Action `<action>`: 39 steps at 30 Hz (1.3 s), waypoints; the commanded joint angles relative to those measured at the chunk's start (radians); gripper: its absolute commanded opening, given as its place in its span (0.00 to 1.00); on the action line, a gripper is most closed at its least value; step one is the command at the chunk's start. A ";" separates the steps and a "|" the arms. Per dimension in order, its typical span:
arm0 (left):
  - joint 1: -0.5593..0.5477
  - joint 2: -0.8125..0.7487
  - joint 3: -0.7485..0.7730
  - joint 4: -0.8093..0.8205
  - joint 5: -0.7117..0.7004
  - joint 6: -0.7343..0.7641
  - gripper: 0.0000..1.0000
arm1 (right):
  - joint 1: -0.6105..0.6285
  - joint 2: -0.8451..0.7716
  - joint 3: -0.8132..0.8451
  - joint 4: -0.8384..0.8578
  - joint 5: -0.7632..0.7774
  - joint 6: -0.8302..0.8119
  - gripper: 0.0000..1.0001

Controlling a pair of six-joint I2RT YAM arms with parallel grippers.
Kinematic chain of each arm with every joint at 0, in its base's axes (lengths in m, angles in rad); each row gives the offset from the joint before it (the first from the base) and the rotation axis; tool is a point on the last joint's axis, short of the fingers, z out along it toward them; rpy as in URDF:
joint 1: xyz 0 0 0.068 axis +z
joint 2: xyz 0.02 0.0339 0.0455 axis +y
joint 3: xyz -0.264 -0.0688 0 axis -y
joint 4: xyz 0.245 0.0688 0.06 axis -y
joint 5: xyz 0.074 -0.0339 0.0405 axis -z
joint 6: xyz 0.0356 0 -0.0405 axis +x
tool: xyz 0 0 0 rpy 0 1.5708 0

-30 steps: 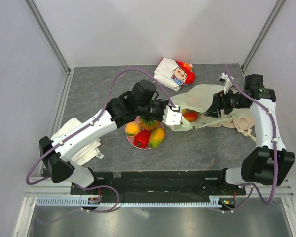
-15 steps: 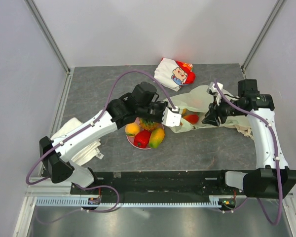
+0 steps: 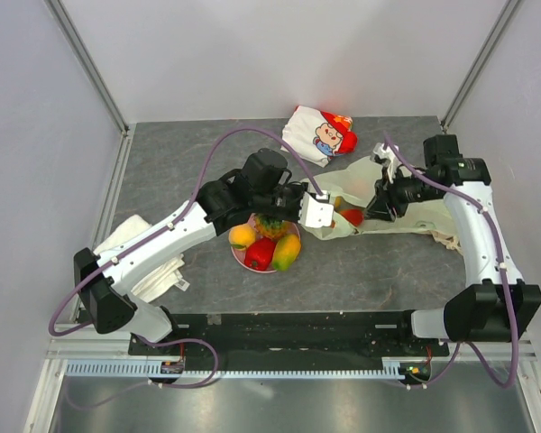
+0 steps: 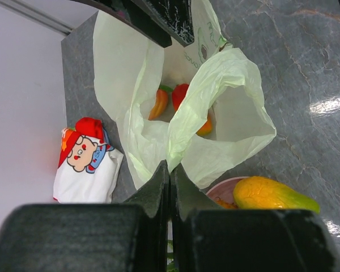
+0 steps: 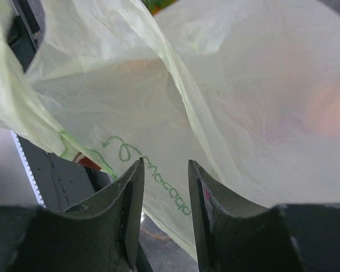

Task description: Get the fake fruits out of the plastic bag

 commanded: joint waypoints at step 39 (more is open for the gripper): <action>0.009 -0.027 -0.051 0.074 -0.026 -0.024 0.02 | 0.099 0.344 -0.051 0.753 0.419 0.512 0.64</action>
